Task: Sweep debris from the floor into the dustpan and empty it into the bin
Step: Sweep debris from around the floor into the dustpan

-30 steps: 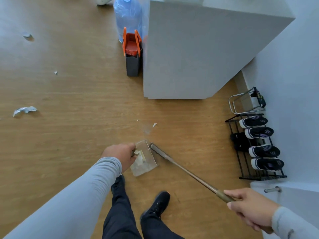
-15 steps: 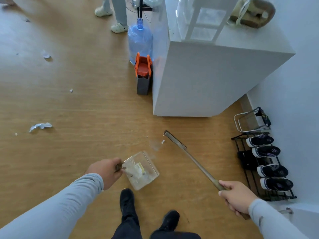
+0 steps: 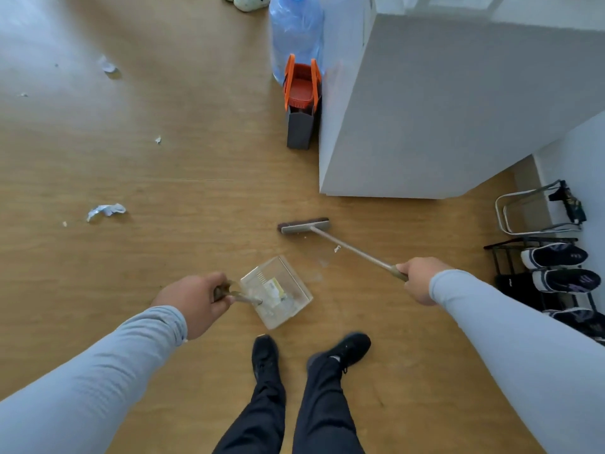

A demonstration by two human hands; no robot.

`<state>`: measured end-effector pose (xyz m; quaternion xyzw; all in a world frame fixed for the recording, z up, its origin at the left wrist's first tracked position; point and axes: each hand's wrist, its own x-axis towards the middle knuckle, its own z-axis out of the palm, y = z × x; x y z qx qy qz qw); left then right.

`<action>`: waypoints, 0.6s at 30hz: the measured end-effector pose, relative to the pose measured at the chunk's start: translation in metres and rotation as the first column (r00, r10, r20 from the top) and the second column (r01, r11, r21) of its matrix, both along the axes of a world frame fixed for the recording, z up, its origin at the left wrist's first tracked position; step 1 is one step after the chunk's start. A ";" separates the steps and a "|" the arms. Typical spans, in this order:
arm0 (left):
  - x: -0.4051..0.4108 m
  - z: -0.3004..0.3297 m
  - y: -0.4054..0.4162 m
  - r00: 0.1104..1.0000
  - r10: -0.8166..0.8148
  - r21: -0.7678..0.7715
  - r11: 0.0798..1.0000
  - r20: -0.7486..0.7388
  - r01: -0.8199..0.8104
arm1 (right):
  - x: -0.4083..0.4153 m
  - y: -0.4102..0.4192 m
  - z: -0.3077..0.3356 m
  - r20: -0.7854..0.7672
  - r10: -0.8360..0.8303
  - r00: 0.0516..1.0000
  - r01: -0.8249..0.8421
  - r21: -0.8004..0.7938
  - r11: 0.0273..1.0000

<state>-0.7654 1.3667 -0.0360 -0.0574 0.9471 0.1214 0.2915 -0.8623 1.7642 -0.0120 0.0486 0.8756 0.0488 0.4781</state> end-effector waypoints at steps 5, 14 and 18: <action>-0.004 0.005 0.001 1.000 -0.011 -0.002 1.000 0.020 0.011 | 0.018 0.045 0.036 0.080 0.120 0.990 -0.129 0.110 0.986; -0.022 0.009 0.010 0.997 -0.068 -0.012 0.998 0.042 0.069 | 0.080 0.122 0.103 -0.087 -0.276 0.957 0.275 -0.027 0.961; -0.039 0.002 0.024 0.988 -0.143 -0.015 0.989 0.065 0.145 | 0.093 0.117 0.085 -0.081 -0.455 0.887 0.452 -0.061 0.890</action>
